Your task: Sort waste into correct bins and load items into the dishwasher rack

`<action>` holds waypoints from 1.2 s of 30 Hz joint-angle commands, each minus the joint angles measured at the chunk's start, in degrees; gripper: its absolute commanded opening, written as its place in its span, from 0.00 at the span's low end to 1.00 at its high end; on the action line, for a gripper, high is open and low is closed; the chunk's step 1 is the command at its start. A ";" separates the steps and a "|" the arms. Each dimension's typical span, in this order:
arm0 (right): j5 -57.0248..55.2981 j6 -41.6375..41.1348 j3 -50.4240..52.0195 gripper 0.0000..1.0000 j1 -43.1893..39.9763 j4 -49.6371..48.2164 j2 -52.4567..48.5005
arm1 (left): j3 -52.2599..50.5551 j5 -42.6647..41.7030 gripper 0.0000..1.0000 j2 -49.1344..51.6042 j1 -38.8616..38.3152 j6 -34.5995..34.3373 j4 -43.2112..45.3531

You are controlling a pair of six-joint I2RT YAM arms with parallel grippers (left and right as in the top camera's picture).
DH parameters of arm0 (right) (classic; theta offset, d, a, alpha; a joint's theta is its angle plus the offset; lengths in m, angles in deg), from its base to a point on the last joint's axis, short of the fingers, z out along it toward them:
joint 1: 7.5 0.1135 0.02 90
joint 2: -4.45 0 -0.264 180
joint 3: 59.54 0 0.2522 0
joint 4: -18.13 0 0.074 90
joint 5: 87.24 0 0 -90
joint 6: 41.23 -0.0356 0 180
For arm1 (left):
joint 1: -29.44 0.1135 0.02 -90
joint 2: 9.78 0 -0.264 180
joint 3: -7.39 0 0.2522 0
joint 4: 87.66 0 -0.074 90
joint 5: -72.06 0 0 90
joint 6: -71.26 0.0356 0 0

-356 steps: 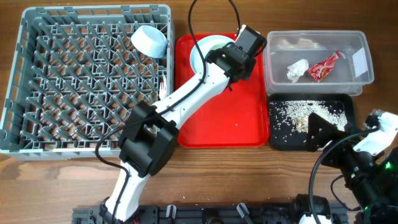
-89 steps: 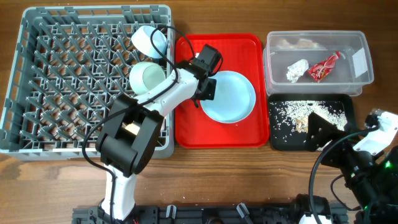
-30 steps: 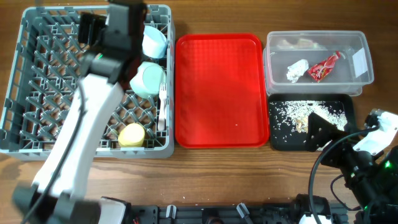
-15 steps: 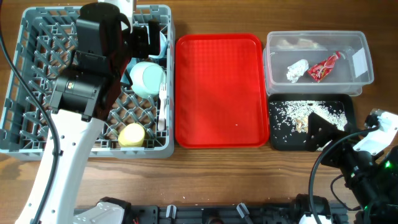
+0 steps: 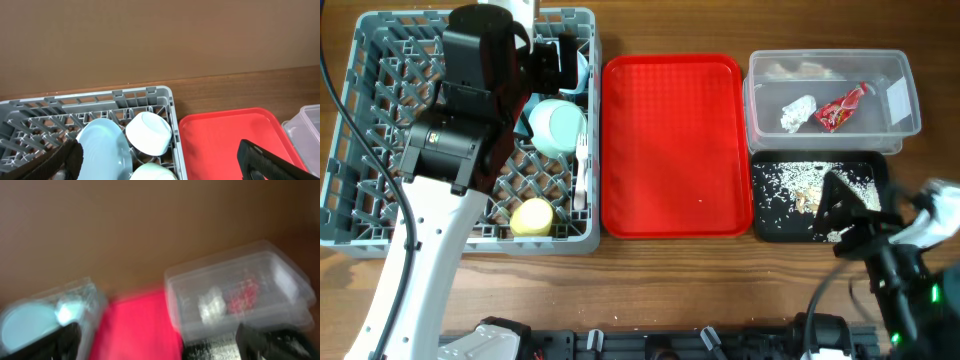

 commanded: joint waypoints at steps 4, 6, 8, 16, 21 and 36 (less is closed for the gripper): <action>-1.84 7.80 27.69 1.00 4.74 -38.05 20.04 | 0.17 -0.68 1.00 0.22 -0.17 -0.96 0.15; -1.86 7.80 35.85 1.00 4.74 -46.66 22.86 | 0.17 -0.70 1.00 0.22 -0.17 -0.94 0.17; -1.84 7.78 43.58 1.00 4.76 -56.08 23.54 | 0.17 -0.68 1.00 0.20 -0.17 -0.96 0.15; -2.10 9.18 54.31 1.00 5.55 -48.92 23.56 | 0.17 -0.68 1.00 0.22 -0.17 -0.96 0.17; -0.79 9.16 54.29 1.00 5.55 -41.99 23.56 | 0.17 -0.68 1.00 0.20 -0.17 -0.96 0.15; -0.79 9.16 54.29 1.00 5.55 -41.99 23.54 | 0.17 -0.68 1.00 0.22 -0.17 -0.94 0.17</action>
